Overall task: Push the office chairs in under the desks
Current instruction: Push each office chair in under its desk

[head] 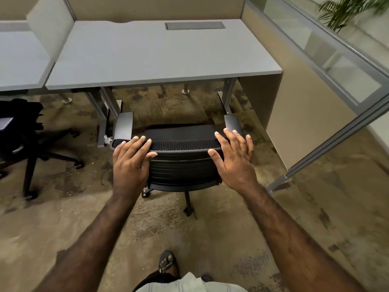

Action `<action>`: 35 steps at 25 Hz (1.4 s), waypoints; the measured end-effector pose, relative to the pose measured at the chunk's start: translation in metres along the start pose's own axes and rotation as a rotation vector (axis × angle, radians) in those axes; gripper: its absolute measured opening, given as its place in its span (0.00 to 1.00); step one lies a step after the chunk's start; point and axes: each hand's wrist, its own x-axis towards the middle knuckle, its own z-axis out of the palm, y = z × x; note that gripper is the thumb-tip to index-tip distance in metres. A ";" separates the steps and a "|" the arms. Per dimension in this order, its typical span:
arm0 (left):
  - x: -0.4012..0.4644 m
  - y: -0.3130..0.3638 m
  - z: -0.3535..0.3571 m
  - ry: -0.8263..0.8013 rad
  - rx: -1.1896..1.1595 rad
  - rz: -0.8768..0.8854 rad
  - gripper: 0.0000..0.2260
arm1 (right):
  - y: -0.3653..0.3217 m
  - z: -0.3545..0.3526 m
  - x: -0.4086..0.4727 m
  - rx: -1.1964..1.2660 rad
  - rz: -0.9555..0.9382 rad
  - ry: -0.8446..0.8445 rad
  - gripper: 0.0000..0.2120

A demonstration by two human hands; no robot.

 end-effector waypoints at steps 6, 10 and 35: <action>0.052 -0.041 0.015 -0.082 -0.062 -0.022 0.17 | -0.018 0.023 0.047 0.011 0.037 -0.007 0.35; 0.093 -0.063 0.032 -0.154 -0.072 -0.011 0.17 | -0.026 0.035 0.082 0.025 0.082 -0.005 0.34; 0.335 -0.093 0.146 -0.555 0.076 -0.106 0.21 | 0.035 0.080 0.328 0.021 0.072 -0.213 0.41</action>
